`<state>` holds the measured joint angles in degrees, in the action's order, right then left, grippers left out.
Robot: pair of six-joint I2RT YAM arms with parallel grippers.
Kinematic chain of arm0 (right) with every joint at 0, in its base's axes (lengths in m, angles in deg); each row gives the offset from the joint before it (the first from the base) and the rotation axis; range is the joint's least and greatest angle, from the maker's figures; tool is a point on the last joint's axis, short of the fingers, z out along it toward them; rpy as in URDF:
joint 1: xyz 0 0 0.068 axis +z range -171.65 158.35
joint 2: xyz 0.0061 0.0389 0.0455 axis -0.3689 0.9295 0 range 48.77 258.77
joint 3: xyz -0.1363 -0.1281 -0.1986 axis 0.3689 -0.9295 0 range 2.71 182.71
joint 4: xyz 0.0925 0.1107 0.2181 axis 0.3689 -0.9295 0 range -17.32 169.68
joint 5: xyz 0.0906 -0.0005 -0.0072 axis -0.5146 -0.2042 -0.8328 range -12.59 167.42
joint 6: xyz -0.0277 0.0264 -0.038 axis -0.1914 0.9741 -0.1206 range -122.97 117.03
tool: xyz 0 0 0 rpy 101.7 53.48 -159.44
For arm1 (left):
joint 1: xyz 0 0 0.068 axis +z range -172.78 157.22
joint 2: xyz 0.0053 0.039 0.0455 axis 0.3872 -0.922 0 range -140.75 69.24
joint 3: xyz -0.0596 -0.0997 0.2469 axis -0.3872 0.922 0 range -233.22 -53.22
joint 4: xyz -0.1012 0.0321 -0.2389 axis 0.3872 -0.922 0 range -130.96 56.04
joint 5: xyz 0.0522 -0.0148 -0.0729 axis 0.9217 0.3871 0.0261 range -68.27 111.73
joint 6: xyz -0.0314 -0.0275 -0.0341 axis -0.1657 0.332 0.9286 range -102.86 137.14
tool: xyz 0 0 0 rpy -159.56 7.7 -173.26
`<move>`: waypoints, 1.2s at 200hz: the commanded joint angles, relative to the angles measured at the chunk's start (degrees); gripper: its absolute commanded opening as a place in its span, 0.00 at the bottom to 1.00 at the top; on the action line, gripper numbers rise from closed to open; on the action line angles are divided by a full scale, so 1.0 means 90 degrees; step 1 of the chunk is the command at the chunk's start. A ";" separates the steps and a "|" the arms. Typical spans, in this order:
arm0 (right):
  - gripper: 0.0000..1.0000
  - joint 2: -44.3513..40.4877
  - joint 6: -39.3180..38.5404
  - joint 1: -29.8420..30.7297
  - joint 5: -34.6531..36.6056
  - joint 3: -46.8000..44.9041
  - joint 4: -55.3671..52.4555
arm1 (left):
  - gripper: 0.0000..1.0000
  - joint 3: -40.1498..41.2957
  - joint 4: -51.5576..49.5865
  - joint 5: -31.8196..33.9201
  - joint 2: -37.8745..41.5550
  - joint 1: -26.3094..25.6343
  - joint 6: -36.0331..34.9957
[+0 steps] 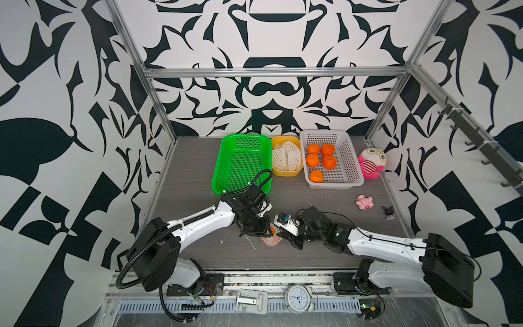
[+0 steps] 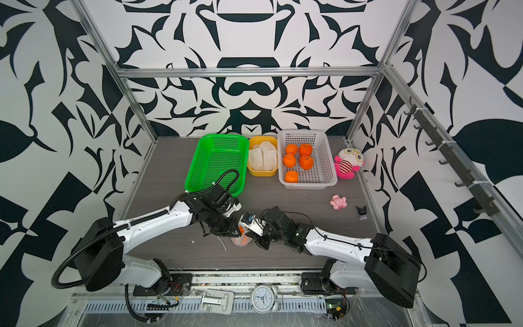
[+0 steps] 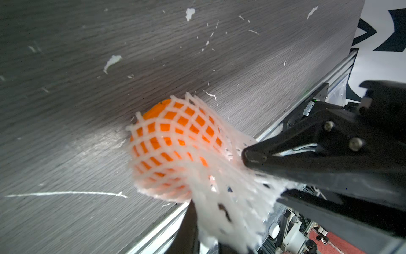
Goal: Remove foam nets from oranges
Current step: Remove the foam net from the orange.
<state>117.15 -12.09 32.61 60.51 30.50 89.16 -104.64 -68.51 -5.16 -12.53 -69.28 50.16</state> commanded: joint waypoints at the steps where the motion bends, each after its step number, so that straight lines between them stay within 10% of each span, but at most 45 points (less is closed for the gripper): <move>1: 0.17 -0.0177 0.0047 0.0052 -0.0004 0.0288 -0.0037 | 0.18 -0.0207 -0.0134 -0.0003 0.0201 0.0023 0.0001; 240: 0.15 -0.0574 -0.0188 0.0065 0.0228 0.0564 -0.0433 | 0.18 -0.0555 -0.0566 0.0352 0.0507 0.0030 -0.0162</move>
<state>113.89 -12.62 32.88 61.65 32.77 85.53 -107.55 -71.28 -2.84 -9.39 -69.24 49.68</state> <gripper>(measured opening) 0.148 0.184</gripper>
